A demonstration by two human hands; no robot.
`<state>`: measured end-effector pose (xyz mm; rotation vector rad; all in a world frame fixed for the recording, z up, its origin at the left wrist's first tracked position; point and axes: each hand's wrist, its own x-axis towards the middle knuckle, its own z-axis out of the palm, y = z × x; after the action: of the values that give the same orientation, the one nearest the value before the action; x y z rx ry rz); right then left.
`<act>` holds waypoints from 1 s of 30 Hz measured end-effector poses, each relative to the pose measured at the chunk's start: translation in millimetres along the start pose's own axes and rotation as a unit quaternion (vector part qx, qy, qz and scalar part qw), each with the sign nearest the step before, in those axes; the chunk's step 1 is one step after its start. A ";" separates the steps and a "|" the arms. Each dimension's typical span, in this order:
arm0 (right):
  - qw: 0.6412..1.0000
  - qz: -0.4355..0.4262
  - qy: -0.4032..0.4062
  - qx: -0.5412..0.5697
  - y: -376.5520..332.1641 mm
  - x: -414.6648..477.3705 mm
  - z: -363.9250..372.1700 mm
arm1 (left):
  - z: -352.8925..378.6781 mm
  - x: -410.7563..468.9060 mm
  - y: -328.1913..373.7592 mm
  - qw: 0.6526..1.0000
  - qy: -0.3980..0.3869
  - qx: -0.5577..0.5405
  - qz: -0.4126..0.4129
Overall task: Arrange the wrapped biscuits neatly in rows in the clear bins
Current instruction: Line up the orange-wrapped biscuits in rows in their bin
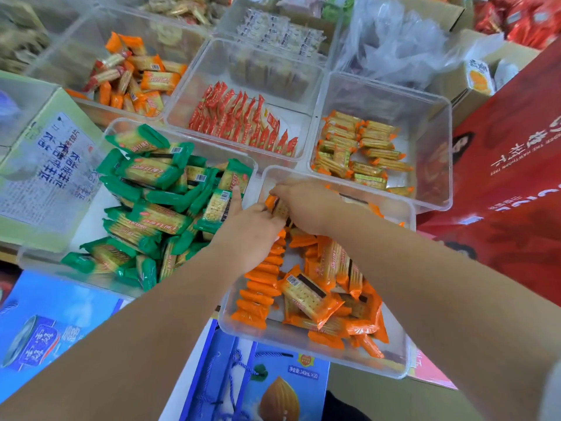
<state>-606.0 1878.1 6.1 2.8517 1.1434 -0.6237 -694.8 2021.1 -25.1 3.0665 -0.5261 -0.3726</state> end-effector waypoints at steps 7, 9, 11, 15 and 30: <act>0.995 0.064 0.027 -0.073 0.4 23.2 28.4 | -2.5 6.7 -3.2 0.999 -0.035 -0.019 0.013; 0.994 0.059 0.045 -0.084 1.6 18.1 30.9 | -1.8 7.3 -2.0 0.999 -0.038 -0.013 0.015; 0.994 0.054 0.061 -0.073 4.5 12.1 32.3 | -0.2 8.9 -0.7 0.999 -0.040 -0.007 0.013; 0.997 0.054 0.057 -0.024 4.9 5.9 35.8 | 3.8 13.4 1.6 0.999 -0.031 0.007 0.010; 0.991 0.100 0.056 0.073 17.0 -8.6 32.9 | 12.2 2.0 10.7 0.999 0.038 0.018 -0.030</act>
<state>-612.2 1854.9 -23.5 3.1090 0.8383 -0.5669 -699.3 2010.7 -36.9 3.1218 -0.4445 -0.2504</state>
